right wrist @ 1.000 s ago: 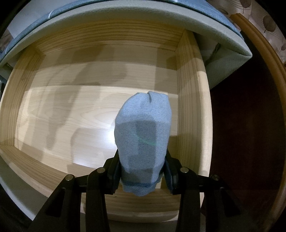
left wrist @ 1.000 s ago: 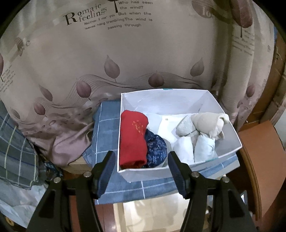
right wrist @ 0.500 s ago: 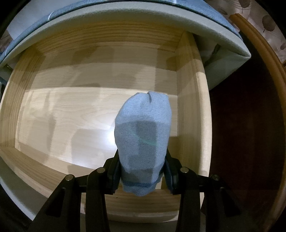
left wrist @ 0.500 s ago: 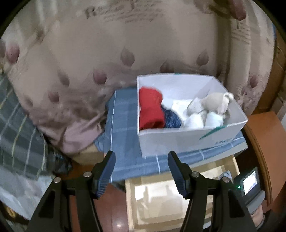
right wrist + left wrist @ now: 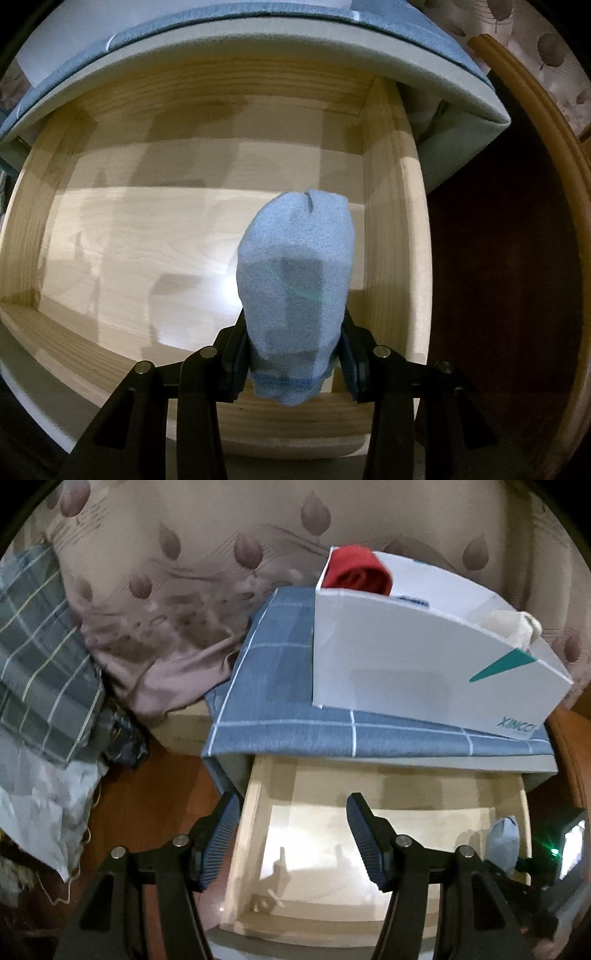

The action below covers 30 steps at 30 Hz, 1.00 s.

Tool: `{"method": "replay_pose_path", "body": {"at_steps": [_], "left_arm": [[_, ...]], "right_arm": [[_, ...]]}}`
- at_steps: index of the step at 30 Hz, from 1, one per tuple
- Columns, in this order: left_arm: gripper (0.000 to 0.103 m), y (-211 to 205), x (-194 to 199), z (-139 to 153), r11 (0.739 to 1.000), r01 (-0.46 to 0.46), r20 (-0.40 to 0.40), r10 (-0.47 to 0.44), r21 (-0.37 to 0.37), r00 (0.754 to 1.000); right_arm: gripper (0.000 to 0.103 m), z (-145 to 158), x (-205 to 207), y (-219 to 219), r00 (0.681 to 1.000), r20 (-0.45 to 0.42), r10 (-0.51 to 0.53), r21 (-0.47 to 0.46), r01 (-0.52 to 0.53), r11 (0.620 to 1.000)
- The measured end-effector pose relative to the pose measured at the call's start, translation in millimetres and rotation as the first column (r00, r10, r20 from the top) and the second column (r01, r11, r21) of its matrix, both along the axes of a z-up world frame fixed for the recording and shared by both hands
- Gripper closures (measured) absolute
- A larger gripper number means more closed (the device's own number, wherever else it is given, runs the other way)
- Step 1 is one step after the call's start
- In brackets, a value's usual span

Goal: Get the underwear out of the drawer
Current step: 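Carry the light blue sock over the white box with the right tool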

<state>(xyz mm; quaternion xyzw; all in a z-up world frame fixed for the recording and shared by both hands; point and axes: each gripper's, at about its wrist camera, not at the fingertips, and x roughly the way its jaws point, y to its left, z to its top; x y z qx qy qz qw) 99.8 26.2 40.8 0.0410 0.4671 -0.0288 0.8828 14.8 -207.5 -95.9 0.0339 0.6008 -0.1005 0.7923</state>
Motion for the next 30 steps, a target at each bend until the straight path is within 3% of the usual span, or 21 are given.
{"method": "replay_pose_path", "body": {"at_steps": [4, 9, 15, 19, 30], "left_arm": [[0.041, -9, 0, -15, 0.999, 0.014, -0.021, -0.013, 0.032, 1.000], [0.041, -16, -9, -12, 0.993, 0.024, 0.052, -0.031, 0.116, 0.998], [0.041, -31, -12, -20, 0.981, 0.092, 0.041, -0.100, 0.170, 0.994], [0.041, -33, -13, -20, 0.980, 0.105, 0.050, -0.115, 0.169, 0.992], [0.041, -24, -12, -14, 0.988, 0.085, 0.060, -0.094, 0.132, 0.994]], "right_arm": [[0.065, 2, -4, -1, 1.000, 0.009, -0.001, -0.003, 0.001, 1.000], [0.065, 8, -9, 0, 0.999, 0.033, 0.004, 0.000, -0.004, 1.000], [0.065, 19, -19, -3, 0.995, 0.103, 0.007, 0.014, -0.008, 1.000], [0.065, 32, -26, -1, 0.987, 0.161, 0.011, 0.003, -0.012, 1.000], [0.065, 90, -35, 3, 0.957, 0.290, -0.009, 0.078, -0.014, 0.997]]}}
